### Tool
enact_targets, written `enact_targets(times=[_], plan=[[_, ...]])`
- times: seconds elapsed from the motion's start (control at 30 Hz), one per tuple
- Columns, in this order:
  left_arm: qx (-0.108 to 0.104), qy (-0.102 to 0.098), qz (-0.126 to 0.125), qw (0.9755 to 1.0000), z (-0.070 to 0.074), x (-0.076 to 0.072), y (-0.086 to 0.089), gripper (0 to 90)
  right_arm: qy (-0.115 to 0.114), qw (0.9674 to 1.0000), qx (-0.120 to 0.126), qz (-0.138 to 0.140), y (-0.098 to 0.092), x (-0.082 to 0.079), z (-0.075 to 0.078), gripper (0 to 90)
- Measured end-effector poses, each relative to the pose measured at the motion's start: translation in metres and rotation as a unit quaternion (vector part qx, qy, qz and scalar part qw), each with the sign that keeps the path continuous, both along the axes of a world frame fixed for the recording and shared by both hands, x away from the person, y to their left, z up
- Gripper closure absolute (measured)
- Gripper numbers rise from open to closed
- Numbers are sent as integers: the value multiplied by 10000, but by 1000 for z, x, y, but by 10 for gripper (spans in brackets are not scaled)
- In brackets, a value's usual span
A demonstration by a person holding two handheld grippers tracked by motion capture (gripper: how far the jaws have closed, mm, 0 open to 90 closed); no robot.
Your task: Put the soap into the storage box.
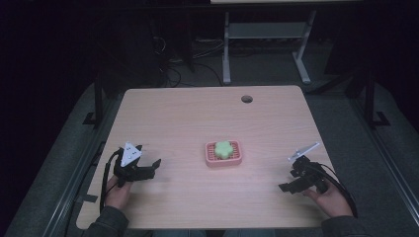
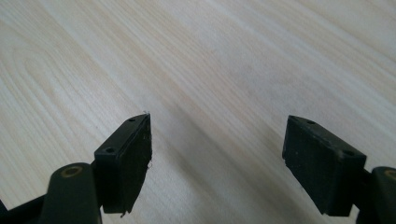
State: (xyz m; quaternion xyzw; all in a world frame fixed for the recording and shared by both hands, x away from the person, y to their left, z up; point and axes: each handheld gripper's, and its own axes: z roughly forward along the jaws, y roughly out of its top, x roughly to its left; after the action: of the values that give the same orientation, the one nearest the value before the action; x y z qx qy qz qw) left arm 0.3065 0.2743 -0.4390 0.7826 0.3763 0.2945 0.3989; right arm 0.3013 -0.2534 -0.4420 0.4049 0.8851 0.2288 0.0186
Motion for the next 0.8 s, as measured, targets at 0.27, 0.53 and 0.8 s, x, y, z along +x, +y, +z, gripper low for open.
enact_targets(times=[0.27,0.53,0.8], plan=[[13,21,-6,10000,-1,0,-1,142,-33,9999,72,-90,-7,-12,-4,238],[43,45,-19,10000,-1,0,-1,142,-176,9996,156,-158,-13,-22,-8,240],[43,28,-26,10000,-1,0,-1,142,-242,9991,226,-251,-16,-32,-12,240]])
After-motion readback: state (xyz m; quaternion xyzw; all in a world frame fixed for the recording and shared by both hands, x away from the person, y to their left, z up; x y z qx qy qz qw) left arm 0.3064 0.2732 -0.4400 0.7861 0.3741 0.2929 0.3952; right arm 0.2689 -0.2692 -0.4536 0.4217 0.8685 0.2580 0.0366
